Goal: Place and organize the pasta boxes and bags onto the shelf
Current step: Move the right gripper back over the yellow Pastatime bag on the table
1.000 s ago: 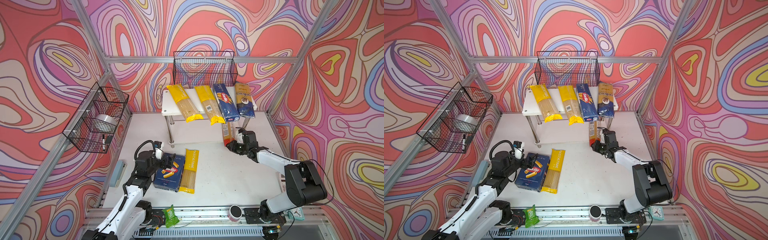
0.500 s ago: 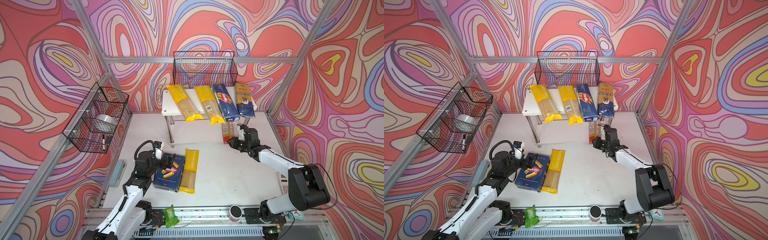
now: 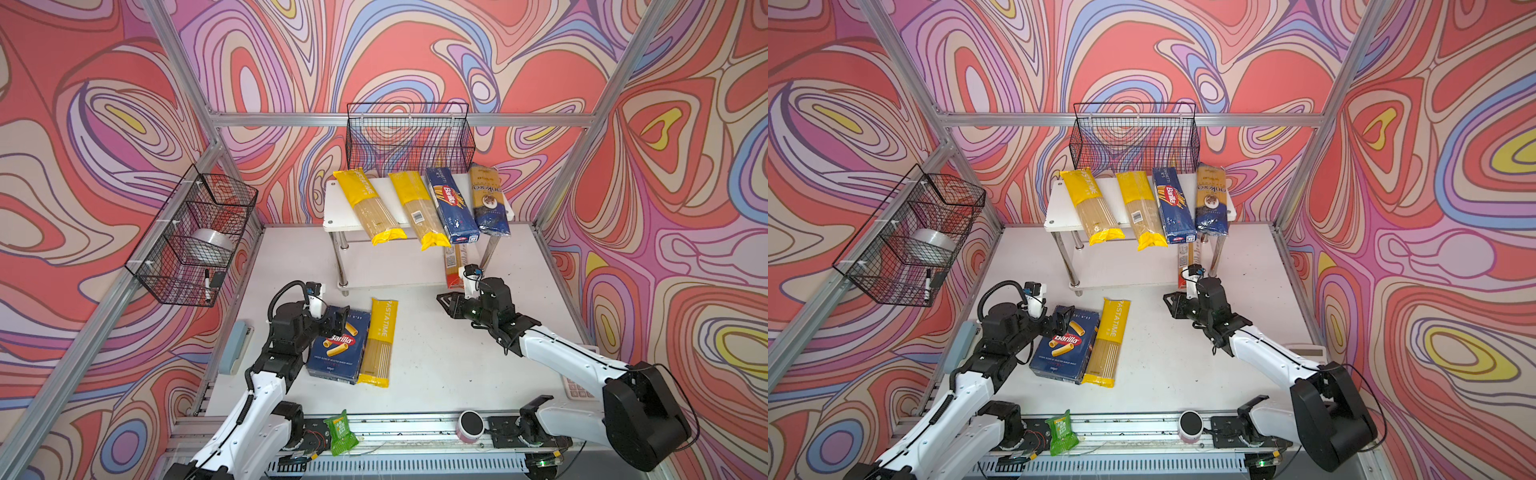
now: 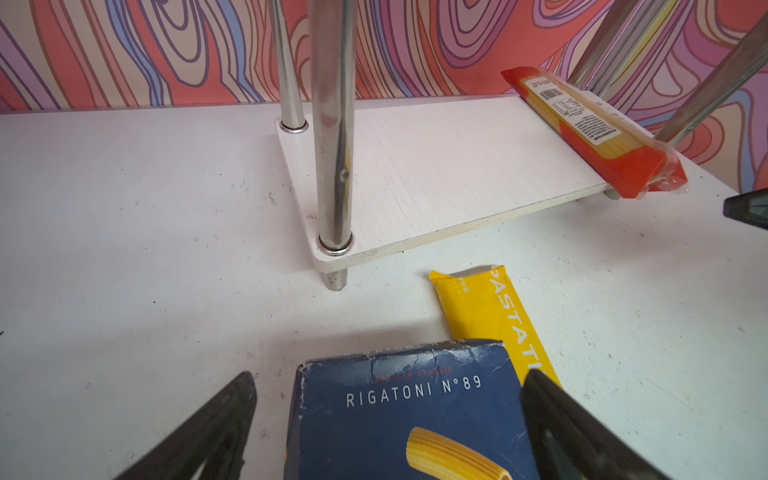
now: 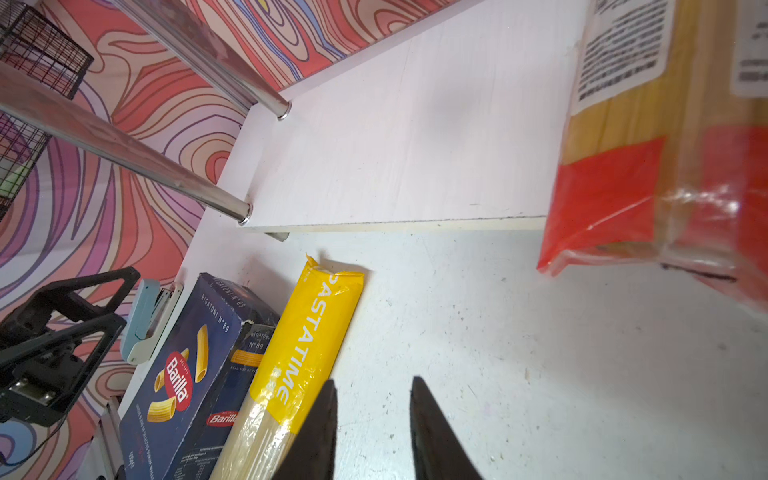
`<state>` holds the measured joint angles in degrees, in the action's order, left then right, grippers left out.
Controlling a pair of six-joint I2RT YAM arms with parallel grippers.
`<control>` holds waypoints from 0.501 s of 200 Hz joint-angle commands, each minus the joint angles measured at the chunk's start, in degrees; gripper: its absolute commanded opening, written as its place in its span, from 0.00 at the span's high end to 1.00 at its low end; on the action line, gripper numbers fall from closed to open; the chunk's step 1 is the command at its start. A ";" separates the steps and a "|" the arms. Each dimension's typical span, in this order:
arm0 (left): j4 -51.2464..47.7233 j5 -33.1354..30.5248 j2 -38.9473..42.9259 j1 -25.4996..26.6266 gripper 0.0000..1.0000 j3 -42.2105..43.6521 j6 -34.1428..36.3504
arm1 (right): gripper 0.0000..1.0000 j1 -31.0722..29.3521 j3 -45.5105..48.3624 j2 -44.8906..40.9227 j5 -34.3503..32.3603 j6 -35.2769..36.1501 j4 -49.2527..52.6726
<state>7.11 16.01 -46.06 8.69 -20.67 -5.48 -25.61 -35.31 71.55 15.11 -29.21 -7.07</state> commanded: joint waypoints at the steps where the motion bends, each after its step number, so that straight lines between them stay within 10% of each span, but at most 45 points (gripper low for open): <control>1: 1.16 1.77 1.94 0.04 0.00 1.77 -5.01 | 0.67 -2.31 -0.94 0.05 -1.49 2.60 -0.05; 100: 13.23 -5.57 9.94 0.01 0.00 16.42 -17.84 | 0.52 -8.20 -3.93 5.16 -2.04 1.66 0.71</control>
<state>13.98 14.11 -36.07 8.69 -8.45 -18.63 -31.90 -37.32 74.46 13.65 -26.74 -6.37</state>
